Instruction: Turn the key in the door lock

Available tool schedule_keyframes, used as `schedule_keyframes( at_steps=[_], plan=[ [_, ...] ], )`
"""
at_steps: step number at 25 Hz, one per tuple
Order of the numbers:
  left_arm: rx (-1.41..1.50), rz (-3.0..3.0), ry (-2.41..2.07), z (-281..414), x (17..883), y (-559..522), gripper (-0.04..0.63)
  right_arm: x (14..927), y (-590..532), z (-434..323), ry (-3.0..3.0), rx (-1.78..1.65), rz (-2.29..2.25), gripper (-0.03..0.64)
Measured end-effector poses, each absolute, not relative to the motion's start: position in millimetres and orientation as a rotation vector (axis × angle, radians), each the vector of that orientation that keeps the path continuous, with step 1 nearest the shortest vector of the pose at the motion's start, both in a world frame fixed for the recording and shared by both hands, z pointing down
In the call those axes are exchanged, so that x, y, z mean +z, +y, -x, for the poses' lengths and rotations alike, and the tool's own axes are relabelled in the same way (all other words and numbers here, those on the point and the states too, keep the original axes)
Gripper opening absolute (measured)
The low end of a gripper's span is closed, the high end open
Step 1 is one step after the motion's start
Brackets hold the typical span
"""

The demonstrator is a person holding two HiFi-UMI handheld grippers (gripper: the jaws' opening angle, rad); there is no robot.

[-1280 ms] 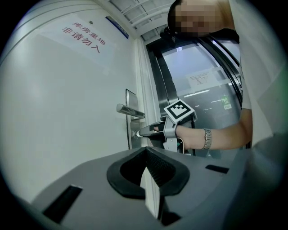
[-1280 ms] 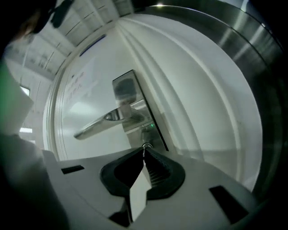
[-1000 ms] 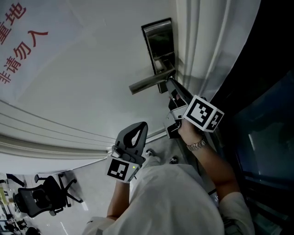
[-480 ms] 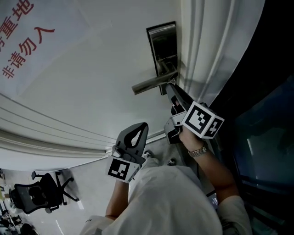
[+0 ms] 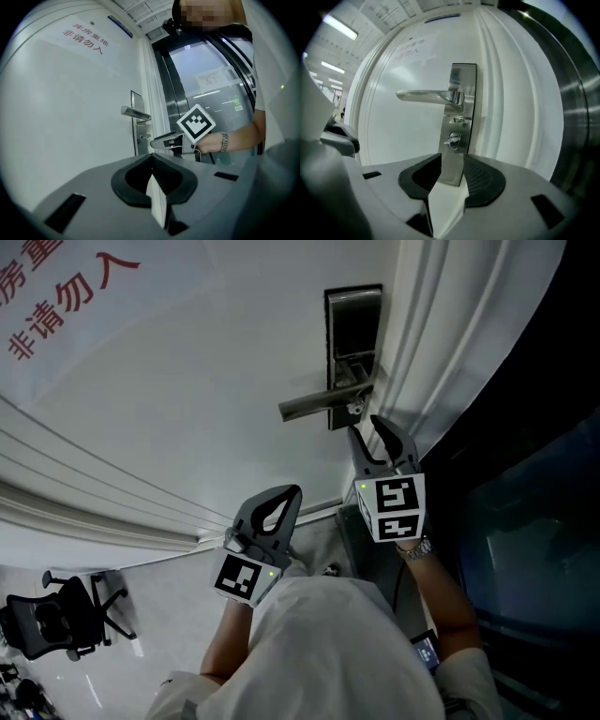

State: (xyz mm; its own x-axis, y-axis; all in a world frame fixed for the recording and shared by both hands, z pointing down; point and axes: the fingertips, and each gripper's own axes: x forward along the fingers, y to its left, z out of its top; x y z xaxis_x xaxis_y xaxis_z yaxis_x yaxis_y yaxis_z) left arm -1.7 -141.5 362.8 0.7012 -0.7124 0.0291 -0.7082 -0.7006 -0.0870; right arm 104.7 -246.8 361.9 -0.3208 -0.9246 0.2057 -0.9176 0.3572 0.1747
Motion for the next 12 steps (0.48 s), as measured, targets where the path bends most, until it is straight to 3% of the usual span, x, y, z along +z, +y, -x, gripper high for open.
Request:
schedule_keyframes(
  at_steps=[12],
  plan=[
    [-0.086,2.826,1.188,9.9,362.4,-138.3,0.003,347.6,-260.8,-96.6,-1.771,-0.845,-1.272,0.127]
  ],
)
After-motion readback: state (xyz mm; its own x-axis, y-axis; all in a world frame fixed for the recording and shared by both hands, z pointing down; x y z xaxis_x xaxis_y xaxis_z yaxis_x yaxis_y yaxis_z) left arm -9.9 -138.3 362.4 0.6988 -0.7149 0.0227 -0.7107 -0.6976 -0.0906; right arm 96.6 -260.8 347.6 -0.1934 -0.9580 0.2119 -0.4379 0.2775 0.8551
